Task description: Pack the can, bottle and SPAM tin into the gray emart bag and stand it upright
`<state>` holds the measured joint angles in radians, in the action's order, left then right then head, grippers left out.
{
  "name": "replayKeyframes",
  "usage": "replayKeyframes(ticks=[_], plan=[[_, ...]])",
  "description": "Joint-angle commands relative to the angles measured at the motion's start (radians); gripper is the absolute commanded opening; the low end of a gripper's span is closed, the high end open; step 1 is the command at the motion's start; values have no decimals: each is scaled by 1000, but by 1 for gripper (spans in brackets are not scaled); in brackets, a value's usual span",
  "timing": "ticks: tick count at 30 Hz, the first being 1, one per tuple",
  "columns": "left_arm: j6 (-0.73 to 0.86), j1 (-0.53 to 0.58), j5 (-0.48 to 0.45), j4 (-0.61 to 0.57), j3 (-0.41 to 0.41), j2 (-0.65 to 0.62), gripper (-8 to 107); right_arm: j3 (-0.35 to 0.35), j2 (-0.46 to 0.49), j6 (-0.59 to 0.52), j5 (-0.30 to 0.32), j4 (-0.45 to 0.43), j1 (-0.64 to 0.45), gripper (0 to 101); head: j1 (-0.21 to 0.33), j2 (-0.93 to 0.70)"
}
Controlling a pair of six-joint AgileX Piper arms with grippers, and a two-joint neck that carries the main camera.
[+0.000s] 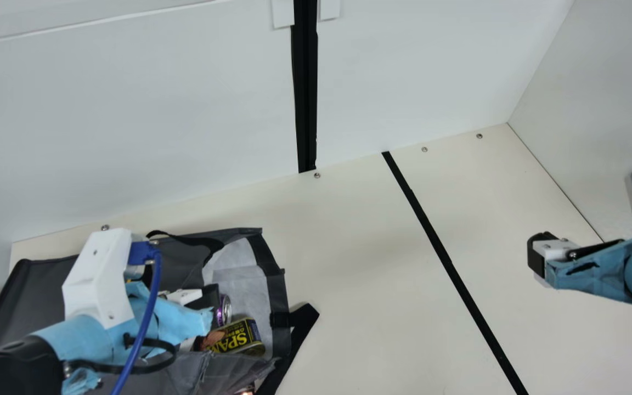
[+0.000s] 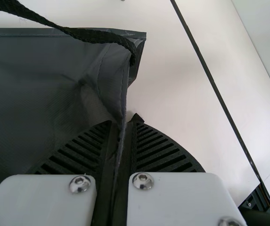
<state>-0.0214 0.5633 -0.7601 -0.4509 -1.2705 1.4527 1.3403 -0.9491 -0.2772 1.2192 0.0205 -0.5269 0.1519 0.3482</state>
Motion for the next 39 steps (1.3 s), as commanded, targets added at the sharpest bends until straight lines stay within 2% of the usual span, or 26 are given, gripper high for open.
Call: replayKeyframes(ticks=[1, 5, 16, 29, 39], plan=[[0, 0, 0, 0, 0, 0, -8, 3, -10, -12, 1, 11, 0, 95, 23, 1], [0, 0, 0, 0, 0, 0, -8, -2, -34, -42, -6, 37, 1, 95, 23, 1], [0, 0, 0, 0, 0, 0, -8, -77, -117, -138, -109, 123, 1, 95, 23, 1], [0, 0, 0, 0, 0, 0, -8, -128, -216, -303, -195, 316, -1, 95, 23, 1], [0, 0, 0, 0, 0, 0, -8, -181, -269, -407, -211, 456, -11, 95, 23, 1]])
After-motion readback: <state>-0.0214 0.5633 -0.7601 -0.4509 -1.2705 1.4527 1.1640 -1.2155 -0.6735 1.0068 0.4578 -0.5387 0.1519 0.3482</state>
